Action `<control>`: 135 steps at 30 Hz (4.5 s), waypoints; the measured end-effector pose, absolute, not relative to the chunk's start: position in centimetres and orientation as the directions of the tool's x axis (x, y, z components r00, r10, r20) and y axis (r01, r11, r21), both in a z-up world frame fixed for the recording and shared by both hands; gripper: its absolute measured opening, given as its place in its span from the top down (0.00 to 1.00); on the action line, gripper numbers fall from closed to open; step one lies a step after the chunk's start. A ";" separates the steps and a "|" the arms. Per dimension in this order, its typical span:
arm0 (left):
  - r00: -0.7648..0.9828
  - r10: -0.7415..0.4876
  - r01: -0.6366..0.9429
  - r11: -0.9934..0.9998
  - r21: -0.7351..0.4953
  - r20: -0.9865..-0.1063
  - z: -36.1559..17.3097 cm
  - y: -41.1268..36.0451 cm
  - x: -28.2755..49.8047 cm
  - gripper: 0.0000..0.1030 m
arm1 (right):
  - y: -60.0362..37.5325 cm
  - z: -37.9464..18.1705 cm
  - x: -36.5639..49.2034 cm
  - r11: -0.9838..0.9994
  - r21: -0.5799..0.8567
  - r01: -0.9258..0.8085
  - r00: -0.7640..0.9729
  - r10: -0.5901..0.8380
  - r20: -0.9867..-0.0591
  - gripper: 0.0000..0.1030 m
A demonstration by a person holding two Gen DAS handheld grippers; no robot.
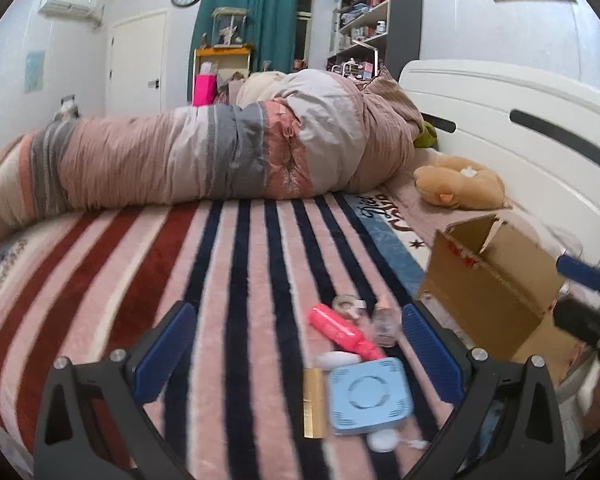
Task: Organize rigid objects
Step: 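Lower the right gripper onto the light blue square device and grasp it, then carry the blue device into the cardboard box and open the right gripper, then move the right gripper to the pink bottle and grasp it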
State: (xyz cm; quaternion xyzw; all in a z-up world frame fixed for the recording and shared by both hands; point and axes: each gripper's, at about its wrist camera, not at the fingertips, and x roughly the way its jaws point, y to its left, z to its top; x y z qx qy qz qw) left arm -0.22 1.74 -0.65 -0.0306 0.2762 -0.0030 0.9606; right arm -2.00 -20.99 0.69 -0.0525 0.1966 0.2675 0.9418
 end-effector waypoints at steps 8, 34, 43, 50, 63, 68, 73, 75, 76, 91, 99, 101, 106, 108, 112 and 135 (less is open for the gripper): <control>0.831 -0.138 0.083 0.989 -0.125 -0.539 -3.2 5.7 1.4 0.00 | -14.8 -2.8 -2.6 0.788 -0.027 -0.616 0.688 0.520 -0.507 0.41; 0.769 -0.134 0.050 0.987 -0.151 -0.625 -9.1 8.7 3.5 0.01 | -7.8 -14.9 6.2 0.892 -0.092 -0.443 0.634 0.239 -0.735 0.16; 0.767 -0.142 0.040 0.984 -0.174 -0.625 -9.3 9.2 3.2 0.01 | -9.7 -13.9 5.6 0.812 0.091 -0.577 0.498 0.438 -0.748 0.16; 0.746 -0.161 0.061 0.983 -0.175 -0.646 -9.6 8.7 3.6 0.01 | -9.4 -13.4 5.1 0.853 -0.053 -0.520 0.554 0.289 -0.781 0.09; 0.638 -0.240 0.110 0.969 -0.222 -0.732 -12.1 8.6 4.9 0.01 | -6.6 -15.8 5.0 0.859 -0.194 -0.474 0.599 0.153 -0.786 0.08; 0.603 -0.277 0.111 0.958 -0.265 -0.748 -12.8 8.8 5.3 0.01 | -6.9 -15.5 4.6 0.846 -0.206 -0.492 0.629 0.182 -0.756 0.22; 0.597 -0.373 0.199 0.927 -0.319 -0.710 -12.1 8.0 4.7 0.01 | -7.4 -14.3 3.5 0.836 -0.177 -0.519 0.648 0.250 -0.720 0.22; 0.589 -0.444 0.246 0.894 -0.373 -0.675 -11.5 7.6 4.4 0.01 | -7.6 -13.2 2.8 0.819 -0.155 -0.552 0.654 0.310 -0.690 0.22; 0.580 -0.485 0.268 0.872 -0.409 -0.654 -10.9 7.4 4.3 0.01 | -7.8 -12.6 2.5 0.812 -0.138 -0.568 0.652 0.340 -0.678 0.22; 0.513 -0.694 0.510 0.720 -0.470 -0.505 2.8 -3.9 4.7 0.47 | -16.0 -1.6 -2.0 0.749 -0.120 -0.652 0.740 0.592 -0.320 0.22; 0.501 -0.620 0.585 0.756 -0.292 -0.603 5.6 -14.6 8.1 0.61 | -25.2 -0.1 0.6 0.837 -0.011 -0.547 0.794 0.514 -0.324 0.23; 0.484 -0.589 0.588 0.766 -0.259 -0.647 5.1 -16.9 9.4 0.62 | -27.2 -0.4 2.0 0.843 0.024 -0.538 0.779 0.508 -0.367 0.23; 0.399 -0.546 0.561 0.781 -0.275 -0.737 2.2 -19.0 12.1 0.62 | -29.0 -2.1 5.4 0.836 0.068 -0.545 0.701 0.498 -0.510 0.23; 0.387 -0.534 0.552 0.787 -0.275 -0.752 1.6 -19.1 12.2 0.62 | -29.2 -2.9 6.4 0.830 0.082 -0.552 0.667 0.499 -0.554 0.23; 0.418 -0.496 0.516 0.819 -0.251 -0.761 1.0 -18.9 12.7 0.47 | -29.9 -4.3 6.2 0.842 0.078 -0.533 0.654 0.469 -0.594 0.22; 0.761 -0.173 0.126 0.985 -0.119 -0.625 1.1 3.8 5.7 0.17 | -15.2 -1.3 -0.7 0.699 -0.109 -0.707 0.637 0.563 -0.526 0.10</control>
